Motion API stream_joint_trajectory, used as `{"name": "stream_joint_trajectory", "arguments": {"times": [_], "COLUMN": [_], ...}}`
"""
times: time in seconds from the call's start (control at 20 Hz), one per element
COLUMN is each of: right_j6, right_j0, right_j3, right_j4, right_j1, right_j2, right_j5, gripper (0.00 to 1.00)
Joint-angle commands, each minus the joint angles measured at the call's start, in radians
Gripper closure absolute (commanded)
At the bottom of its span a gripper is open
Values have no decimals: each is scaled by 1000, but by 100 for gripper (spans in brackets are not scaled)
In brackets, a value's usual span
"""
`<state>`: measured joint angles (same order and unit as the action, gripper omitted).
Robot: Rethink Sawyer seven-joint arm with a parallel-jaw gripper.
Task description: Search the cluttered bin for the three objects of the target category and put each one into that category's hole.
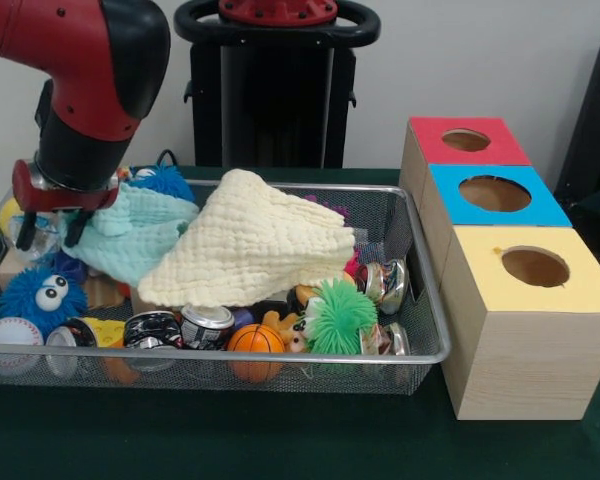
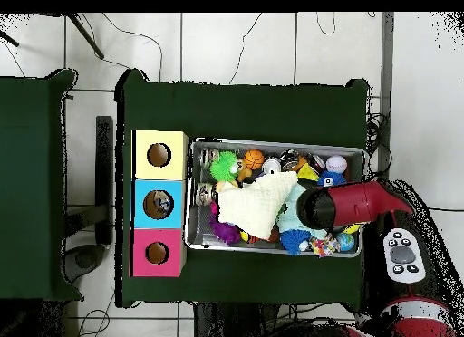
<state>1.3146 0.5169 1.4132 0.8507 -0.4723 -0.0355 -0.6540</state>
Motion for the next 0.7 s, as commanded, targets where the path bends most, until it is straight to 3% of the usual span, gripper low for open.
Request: {"name": "stream_joint_trajectory", "arguments": {"times": [0.05, 0.15, 0.2, 0.35, 0.7], "right_j6": [-7, 48, 85, 149, 157], "right_j0": [2, -28, -42, -64, -96], "right_j3": [-25, -45, -49, -52, -76], "right_j4": [122, 157, 166, 182, 194], "right_j1": [83, 93, 99, 107, 130], "right_j2": [40, 77, 94, 120, 175], "right_j5": [40, 48, 67, 96, 124], "gripper": [0, 0, 100, 100, 100]}}
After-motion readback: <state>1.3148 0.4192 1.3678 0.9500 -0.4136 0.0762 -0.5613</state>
